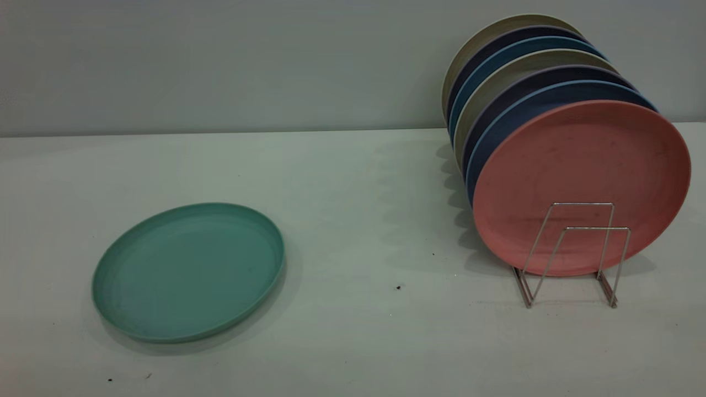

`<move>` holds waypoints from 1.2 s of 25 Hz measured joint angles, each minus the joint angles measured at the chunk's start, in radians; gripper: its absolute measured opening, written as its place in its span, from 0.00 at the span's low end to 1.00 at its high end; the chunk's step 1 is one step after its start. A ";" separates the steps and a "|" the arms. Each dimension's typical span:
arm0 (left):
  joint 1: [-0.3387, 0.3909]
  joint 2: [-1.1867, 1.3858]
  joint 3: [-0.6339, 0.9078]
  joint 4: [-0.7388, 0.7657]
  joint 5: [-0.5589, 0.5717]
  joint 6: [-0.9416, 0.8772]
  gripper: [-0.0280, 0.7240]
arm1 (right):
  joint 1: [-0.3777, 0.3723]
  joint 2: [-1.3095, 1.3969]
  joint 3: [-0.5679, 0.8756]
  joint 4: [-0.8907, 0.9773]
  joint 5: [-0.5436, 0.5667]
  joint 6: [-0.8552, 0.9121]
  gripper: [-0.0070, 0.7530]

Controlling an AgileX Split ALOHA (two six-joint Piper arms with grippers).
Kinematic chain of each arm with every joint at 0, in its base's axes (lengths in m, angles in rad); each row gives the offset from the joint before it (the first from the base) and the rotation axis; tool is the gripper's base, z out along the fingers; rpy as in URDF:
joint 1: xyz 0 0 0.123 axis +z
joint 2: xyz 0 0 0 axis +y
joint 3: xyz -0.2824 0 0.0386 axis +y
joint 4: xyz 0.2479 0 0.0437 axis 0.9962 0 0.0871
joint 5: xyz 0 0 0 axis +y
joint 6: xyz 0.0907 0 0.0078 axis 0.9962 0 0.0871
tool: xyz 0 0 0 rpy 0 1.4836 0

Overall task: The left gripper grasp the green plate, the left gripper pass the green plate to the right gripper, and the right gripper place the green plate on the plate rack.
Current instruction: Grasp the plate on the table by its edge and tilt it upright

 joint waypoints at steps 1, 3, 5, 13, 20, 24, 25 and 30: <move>0.000 0.019 -0.005 0.000 -0.005 -0.006 0.81 | 0.000 0.004 -0.002 0.006 -0.003 -0.002 0.33; 0.000 0.088 -0.026 -0.002 -0.024 -0.009 0.81 | 0.000 0.039 -0.006 0.021 -0.004 -0.012 0.35; 0.000 0.178 -0.059 -0.004 -0.065 -0.009 0.81 | 0.000 0.102 -0.010 0.037 -0.015 -0.032 0.40; 0.000 0.652 -0.253 -0.043 -0.292 0.106 0.81 | 0.000 0.471 -0.126 0.206 -0.278 -0.106 0.70; 0.000 0.995 -0.351 -0.115 -0.372 0.113 0.81 | 0.000 0.794 -0.218 0.581 -0.436 -0.460 0.72; 0.000 1.155 -0.407 -0.158 -0.391 0.102 0.81 | 0.021 0.959 -0.250 0.800 -0.444 -0.696 0.71; 0.000 1.190 -0.422 -0.170 -0.394 0.101 0.81 | 0.045 0.995 -0.257 0.839 -0.450 -0.737 0.71; 0.000 1.324 -0.476 -0.181 -0.398 0.101 0.81 | 0.243 1.167 -0.289 0.874 -0.521 -0.779 0.70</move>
